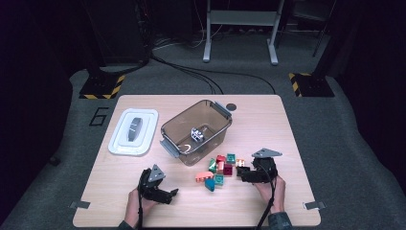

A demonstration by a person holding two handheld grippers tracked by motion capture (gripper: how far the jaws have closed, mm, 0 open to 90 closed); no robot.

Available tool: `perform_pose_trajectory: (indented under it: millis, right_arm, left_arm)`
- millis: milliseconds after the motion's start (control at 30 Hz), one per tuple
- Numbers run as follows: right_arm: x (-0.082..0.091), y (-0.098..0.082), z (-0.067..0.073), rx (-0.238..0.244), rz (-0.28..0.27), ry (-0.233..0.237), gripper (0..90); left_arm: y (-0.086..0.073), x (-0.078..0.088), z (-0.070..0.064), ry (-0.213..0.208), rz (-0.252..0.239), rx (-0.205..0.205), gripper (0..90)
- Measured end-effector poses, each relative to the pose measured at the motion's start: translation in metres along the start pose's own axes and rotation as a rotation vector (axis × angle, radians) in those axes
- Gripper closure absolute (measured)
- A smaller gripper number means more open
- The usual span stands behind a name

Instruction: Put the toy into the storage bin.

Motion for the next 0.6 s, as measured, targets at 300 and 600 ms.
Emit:
perform_pose_trajectory:
  millis: [300, 600]
  right_arm:
    - [-0.018, -0.014, -0.005, 0.08, 0.053, 0.082, 23.2]
    - [-0.013, -0.028, 0.002, 0.123, 0.047, 0.063, 41.9]
  left_arm:
    - [0.0, 0.0, 0.0, 0.0, 0.0, 0.0, 1.8]
    - [0.0, 0.0, 0.0, -0.001, 0.001, -0.001, 1.7]
Point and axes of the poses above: each handheld gripper's, and its own axes: x roughly backward along the jaws, y roughly out of its top, z roughly to its left, the point moved 1 cm from there along -x, roughly forward along the jaws
